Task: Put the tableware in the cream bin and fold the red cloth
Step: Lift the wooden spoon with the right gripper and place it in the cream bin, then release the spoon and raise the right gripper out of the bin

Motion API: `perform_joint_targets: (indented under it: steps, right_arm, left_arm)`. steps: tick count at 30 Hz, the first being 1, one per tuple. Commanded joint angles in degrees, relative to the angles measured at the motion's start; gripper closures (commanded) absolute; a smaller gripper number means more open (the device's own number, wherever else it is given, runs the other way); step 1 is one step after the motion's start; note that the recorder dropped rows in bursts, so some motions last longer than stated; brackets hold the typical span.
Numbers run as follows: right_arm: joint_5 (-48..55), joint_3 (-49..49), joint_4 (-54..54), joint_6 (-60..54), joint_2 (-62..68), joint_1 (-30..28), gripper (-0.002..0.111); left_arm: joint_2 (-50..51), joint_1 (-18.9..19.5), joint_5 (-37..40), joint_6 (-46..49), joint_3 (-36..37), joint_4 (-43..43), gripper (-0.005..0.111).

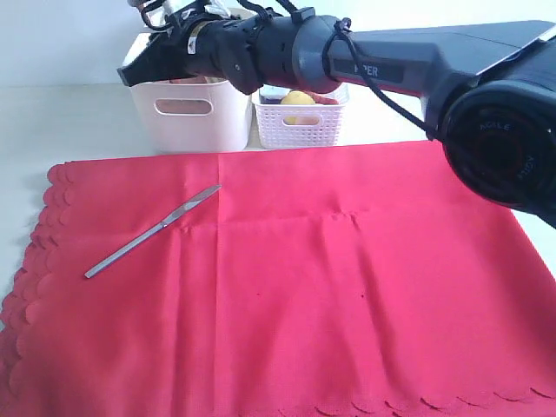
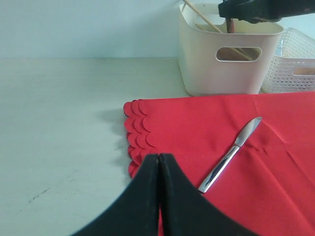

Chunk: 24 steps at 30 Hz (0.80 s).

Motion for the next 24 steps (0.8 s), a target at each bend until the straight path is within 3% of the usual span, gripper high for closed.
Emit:
perform_joint_targets:
  steps: [1,8,17,24]
  right_arm:
    - [-0.87,-0.29,-0.51,-1.1,0.49,-0.55,0.108]
    - [5.69,-0.29,0.19,-0.24,0.72,-0.55,0.104]
    - [9.09,-0.29,0.09,5.65,0.07,-0.55,0.061]
    - [11.32,-0.29,0.09,6.62,-3.52,-0.55,0.059]
  left_arm:
    - [-0.26,-0.35,-0.66,-0.23,-0.15,0.17,0.105]
    - [-0.26,-0.35,-0.66,-0.23,-0.15,0.17,0.105]
    - [-0.26,-0.35,-0.66,-0.23,-0.15,0.17,0.105]
    - [-0.26,-0.35,-0.66,-0.23,-0.15,0.17,0.105]
